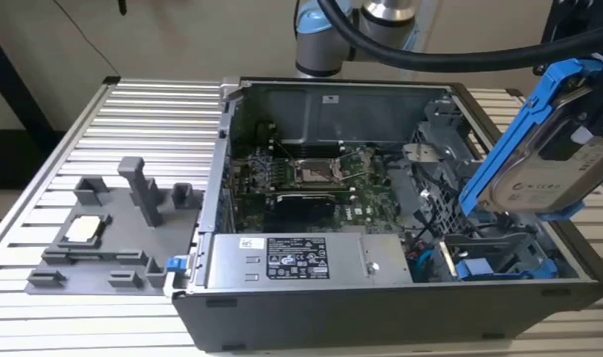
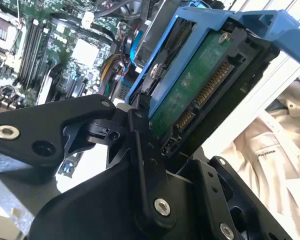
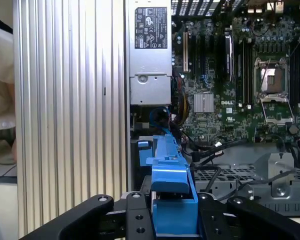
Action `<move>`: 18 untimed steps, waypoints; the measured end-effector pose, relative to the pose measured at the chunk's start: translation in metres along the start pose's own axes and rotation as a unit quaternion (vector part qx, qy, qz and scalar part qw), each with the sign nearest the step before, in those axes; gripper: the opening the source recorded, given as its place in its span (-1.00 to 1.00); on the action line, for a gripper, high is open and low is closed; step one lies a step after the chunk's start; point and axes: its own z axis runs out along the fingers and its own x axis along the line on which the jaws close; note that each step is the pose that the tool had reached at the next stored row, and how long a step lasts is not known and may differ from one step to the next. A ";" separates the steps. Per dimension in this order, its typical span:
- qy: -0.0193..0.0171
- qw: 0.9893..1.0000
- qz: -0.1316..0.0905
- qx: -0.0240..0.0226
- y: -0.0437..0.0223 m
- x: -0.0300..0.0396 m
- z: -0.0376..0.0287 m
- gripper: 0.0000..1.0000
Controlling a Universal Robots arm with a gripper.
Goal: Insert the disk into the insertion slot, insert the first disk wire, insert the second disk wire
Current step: 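Insert the disk into the insertion slot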
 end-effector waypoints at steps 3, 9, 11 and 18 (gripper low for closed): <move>0.000 1.000 0.000 0.000 -0.0001 0.0000 0.0033 -0.35; 0.000 1.000 0.000 0.001 -0.0024 -0.0001 0.0098 -0.35; 0.000 1.000 0.000 0.001 -0.0063 -0.0001 0.0109 -0.35; 0.000 1.000 0.000 0.001 -0.0129 0.0000 0.0180 -0.35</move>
